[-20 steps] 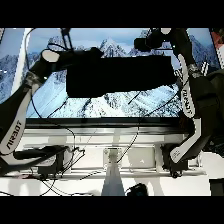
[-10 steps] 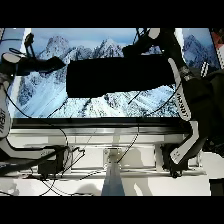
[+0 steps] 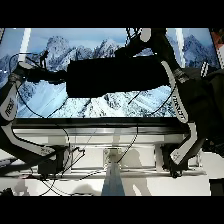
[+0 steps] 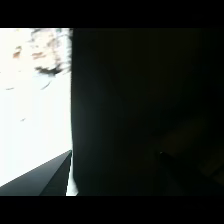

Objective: Fold the clothes and pants, and hang the long-sleeved shirts on hangers.

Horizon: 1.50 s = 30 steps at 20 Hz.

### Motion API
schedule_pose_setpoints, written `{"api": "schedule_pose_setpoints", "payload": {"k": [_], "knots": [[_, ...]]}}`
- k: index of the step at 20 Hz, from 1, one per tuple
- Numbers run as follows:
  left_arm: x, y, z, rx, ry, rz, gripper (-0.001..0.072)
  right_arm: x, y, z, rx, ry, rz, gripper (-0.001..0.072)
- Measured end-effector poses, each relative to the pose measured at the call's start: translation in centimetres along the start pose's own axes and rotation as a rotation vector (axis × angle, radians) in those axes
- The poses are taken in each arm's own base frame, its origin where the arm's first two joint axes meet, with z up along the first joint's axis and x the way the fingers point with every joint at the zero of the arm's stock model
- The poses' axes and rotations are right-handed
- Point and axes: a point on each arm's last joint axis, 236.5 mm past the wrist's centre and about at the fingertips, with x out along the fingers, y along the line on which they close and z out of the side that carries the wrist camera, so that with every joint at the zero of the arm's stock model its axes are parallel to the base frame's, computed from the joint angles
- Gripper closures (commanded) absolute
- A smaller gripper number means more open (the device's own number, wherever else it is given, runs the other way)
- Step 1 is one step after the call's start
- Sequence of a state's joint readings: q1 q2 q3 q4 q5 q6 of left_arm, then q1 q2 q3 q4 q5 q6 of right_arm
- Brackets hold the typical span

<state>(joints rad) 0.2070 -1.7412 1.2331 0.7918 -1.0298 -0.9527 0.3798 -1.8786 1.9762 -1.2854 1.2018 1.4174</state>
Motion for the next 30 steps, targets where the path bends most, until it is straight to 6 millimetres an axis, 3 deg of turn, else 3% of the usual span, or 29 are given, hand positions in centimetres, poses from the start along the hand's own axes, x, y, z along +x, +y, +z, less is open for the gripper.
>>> {"api": "schedule_pose_setpoints", "payload": {"k": [1, 2, 4, 5, 8, 10, 14, 18, 21, 27, 30], "knots": [[0.4, -0.2, 0.0, 0.009, 0.001, -0.001, 0.0178, 0.0, 0.0, 0.0, 0.0, 0.0, 0.0, 0.0685], [0.8, -0.4, 0.0, 0.019, 0.002, 0.0, 0.0282, 0.0, 0.0, 0.0, 0.0, 0.0, 0.0, 0.0685], [1.4, -0.5, -0.1, 0.032, 0.007, 0.012, 0.0642, 0.0, 0.1, 0.0, -0.002, -0.001, 0.0, 0.0685], [1.6, -0.6, -0.4, 0.043, 0.02, 0.014, 0.0698, 0.0, 0.1, 0.0, -0.002, -0.001, -0.001, 0.0685], [1.0, -2.0, 0.0, 0.072, 0.026, -0.008, 0.0699, 0.0, 0.0, 0.0, -0.003, -0.001, -0.005, 0.0685], [-1.1, -3.8, 1.6, 0.119, -0.008, -0.019, 0.0699, 0.0, -0.3, -0.1, -0.009, 0.004, -0.017, 0.0685], [-8.5, -7.8, 4.9, 0.191, -0.081, 0.036, 0.07, 0.0, -0.6, -0.2, -0.014, 0.007, -0.029, 0.0685], [-16.0, -10.9, 4.0, 0.258, -0.05, 0.14, 0.0699, 0.0, -0.7, -0.1, -0.015, 0.006, -0.032, 0.0685], [-19.7, -12.1, 3.1, 0.266, -0.059, 0.204, 0.0699, 0.0, -0.5, 0.1, -0.011, -0.002, -0.024, 0.0685], [-22.0, -12.9, 2.3, 0.261, -0.072, 0.242, 0.0698, 2.1, 1.1, 0.3, 0.015, -0.016, 0.038, 0.0685], [-22.2, -13.1, 2.3, 0.258, -0.078, 0.24, 0.0698, 4.6, 4.0, 1.1, 0.023, -0.053, 0.099, 0.0685]]}}
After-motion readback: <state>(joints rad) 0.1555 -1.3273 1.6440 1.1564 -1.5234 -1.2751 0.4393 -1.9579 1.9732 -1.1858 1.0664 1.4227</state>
